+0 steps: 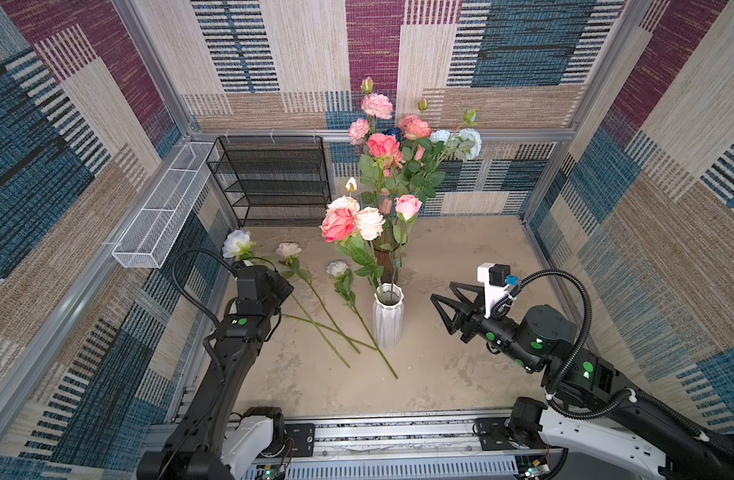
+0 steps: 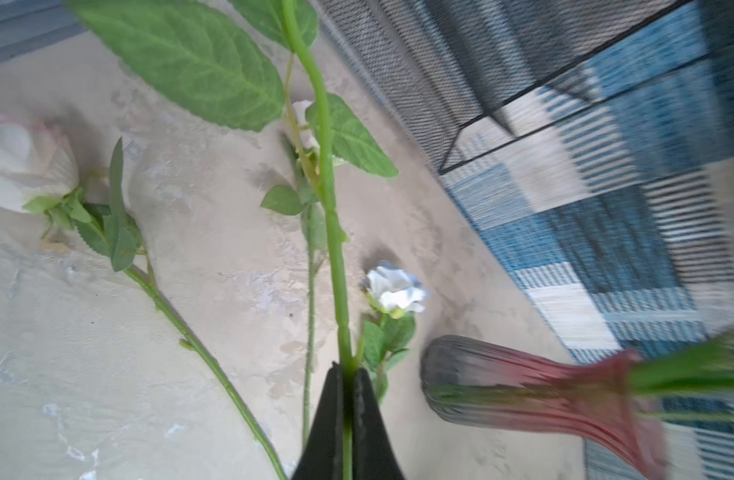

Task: Arrange the flowers into the vase
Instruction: 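Grasp a white rose stem with the left gripper and lift it upright, then reach the right gripper to the white rose stem and close on it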

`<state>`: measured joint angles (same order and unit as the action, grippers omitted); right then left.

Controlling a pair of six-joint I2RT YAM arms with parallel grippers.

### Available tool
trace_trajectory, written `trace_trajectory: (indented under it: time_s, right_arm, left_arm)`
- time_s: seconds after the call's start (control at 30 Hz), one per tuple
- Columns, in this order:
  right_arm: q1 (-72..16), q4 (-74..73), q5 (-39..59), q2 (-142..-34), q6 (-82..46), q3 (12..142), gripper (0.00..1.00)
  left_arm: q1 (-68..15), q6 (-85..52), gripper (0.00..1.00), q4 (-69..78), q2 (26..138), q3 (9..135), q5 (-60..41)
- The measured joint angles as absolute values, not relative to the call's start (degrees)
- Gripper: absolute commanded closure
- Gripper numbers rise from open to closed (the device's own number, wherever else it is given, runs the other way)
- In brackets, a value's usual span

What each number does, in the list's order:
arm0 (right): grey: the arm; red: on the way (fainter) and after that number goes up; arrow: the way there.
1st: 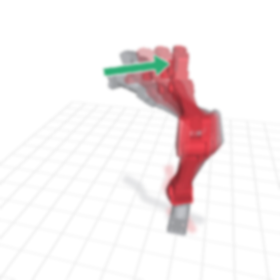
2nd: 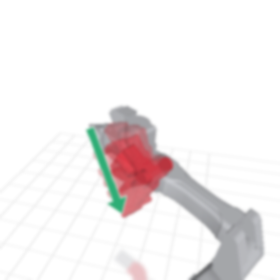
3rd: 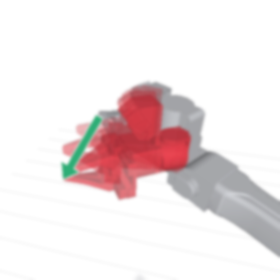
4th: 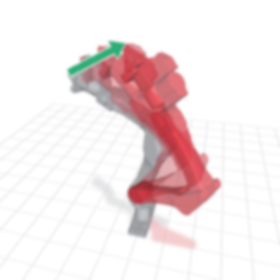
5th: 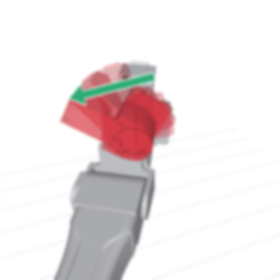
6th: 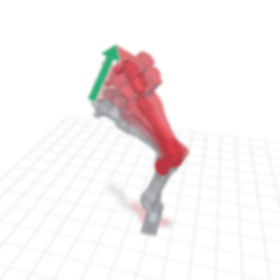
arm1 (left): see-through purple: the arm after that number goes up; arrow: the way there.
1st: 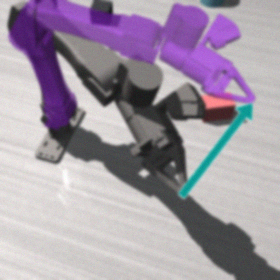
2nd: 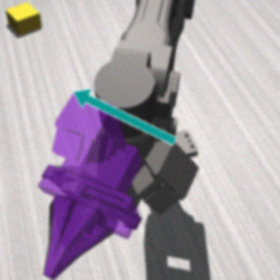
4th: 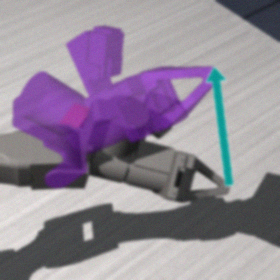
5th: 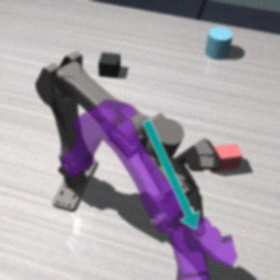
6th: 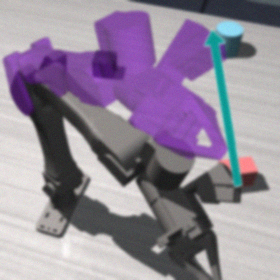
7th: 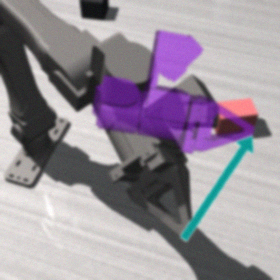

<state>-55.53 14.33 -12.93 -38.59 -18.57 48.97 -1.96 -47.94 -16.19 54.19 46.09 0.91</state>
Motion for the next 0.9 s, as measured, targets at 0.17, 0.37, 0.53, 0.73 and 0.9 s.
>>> trace_trajectory:
  time_s: [0.17,0.37,0.53,0.73,0.9]
  right_arm:
    - [-55.53,13.39,-10.72,-39.97,-18.28,50.57,0.28]
    - [-55.53,11.99,-4.62,-43.64,-17.69,54.02,0.27]
    - [-55.57,10.83,4.64,-49.43,-16.58,59.37,0.27]
    - [-58.94,10.11,15.86,-59.42,-15.55,68.36,0.27]
    - [-62.41,9.23,22.22,-67.68,-14.98,75.83,0.26]
  left_arm:
    - [-1.96,-46.57,1.00,-20.47,42.52,51.75,-3.51]
    - [-1.96,-44.38,1.00,-19.79,36.82,58.61,-13.89]
    - [-1.96,-44.25,1.00,-13.74,34.94,59.37,-24.88]
    - [-1.96,-44.71,1.00,-5.28,32.82,61.41,-35.00]
    - [-1.96,-46.89,1.00,3.68,32.62,61.47,-42.94]
